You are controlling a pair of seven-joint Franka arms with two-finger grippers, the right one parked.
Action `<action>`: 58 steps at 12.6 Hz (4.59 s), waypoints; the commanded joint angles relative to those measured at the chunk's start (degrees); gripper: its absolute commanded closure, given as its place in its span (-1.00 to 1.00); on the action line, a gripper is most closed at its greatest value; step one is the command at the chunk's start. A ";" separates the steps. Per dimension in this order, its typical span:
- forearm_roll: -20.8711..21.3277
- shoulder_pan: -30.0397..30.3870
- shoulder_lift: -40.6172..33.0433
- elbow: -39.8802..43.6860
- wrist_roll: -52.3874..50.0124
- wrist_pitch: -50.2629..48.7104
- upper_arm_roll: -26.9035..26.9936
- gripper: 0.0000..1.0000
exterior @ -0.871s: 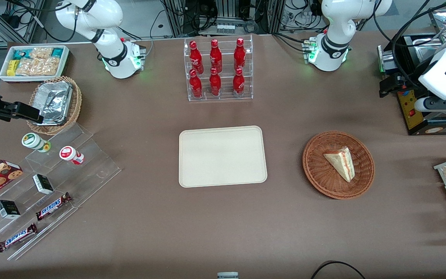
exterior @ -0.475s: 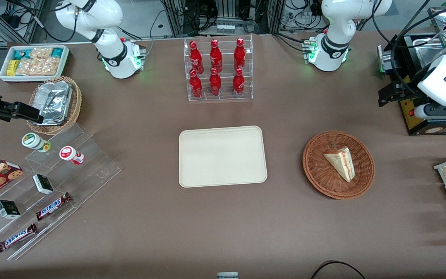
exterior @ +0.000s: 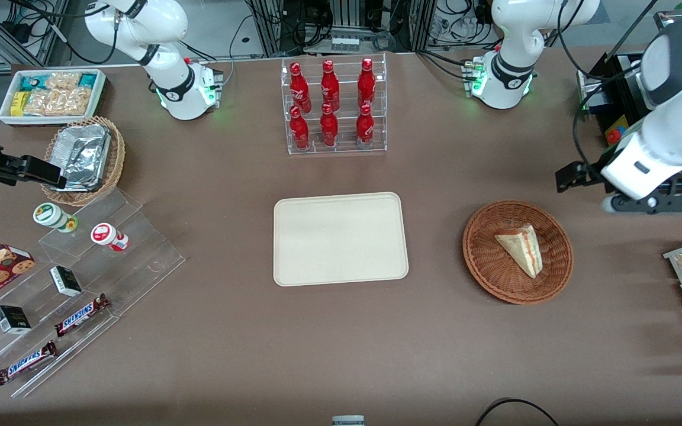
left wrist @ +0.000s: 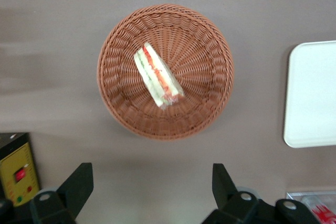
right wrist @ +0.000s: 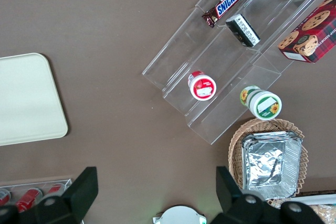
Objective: Place sandwich from basket to tray
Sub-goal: 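Move the left gripper over the wrapped sandwich in the wicker basket, then lower the left gripper and close it on the wrapped sandwich, then lift the sandwich and carry it over the cream tray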
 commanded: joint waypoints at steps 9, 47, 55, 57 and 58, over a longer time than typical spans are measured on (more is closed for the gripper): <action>-0.41 -0.65 4.35 -19.64 -1.82 29.45 0.55 -1.00; 2.14 -10.13 19.02 3.80 -37.96 8.56 0.73 1.00; 1.00 -23.93 29.04 14.89 -39.10 9.50 0.64 1.00; -0.84 -27.62 31.24 16.92 -39.10 12.21 0.64 1.00; -1.20 -29.11 31.86 17.01 -39.28 14.14 0.64 1.00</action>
